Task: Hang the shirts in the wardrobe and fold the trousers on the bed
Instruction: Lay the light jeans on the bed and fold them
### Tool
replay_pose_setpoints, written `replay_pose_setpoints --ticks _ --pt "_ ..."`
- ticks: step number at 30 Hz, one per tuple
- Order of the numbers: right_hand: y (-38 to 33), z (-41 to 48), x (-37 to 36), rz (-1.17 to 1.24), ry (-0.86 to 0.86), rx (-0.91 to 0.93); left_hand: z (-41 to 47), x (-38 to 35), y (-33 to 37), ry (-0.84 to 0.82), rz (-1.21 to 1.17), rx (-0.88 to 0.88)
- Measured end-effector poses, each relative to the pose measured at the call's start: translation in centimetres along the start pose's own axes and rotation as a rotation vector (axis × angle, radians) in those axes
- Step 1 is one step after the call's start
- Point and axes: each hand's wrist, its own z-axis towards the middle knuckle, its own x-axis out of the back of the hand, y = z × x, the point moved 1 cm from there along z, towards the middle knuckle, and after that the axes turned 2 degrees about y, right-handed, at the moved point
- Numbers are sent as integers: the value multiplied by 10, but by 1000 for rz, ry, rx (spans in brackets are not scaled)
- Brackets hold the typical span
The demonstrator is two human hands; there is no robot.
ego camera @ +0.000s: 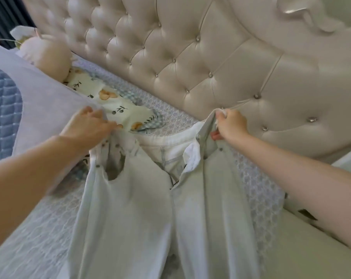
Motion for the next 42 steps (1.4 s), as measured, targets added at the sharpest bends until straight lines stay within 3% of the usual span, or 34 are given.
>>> replay_pose_setpoints --ticks 1,4,7,11,16,20,23,28,32,34,37,39,42 --pt "0 21 -12 13 66 20 17 -3 -8 52 7 114" --pt "26 65 -56 -32 118 25 59 -24 4 -36 10 307" --pt "82 64 -112 -187 -146 37 81 -78 59 -158 77 254" --pt "157 32 -180 -534 -466 116 63 -158 132 -372 -68 207" --pt "172 27 -197 -677 -394 193 76 -161 155 -377 -102 228" --pt "143 22 -204 -712 -346 452 105 -141 144 -119 -528 313" --pt "115 19 -221 -581 -402 589 121 -137 142 -278 -577 203" --pt "97 22 -242 -408 -526 374 117 -149 134 -416 -533 207" --pt "92 26 -249 -443 -575 286 100 -167 121 -487 -496 238" --pt "91 26 -253 -520 -576 307 89 -172 117 -359 -505 273" --pt "87 27 -259 -535 -577 305 63 -172 114 60 -595 238" --pt "81 29 -264 -474 -624 284 43 -171 109 251 -680 215" --pt "66 26 -269 -545 -746 363 25 -175 97 270 -829 246"
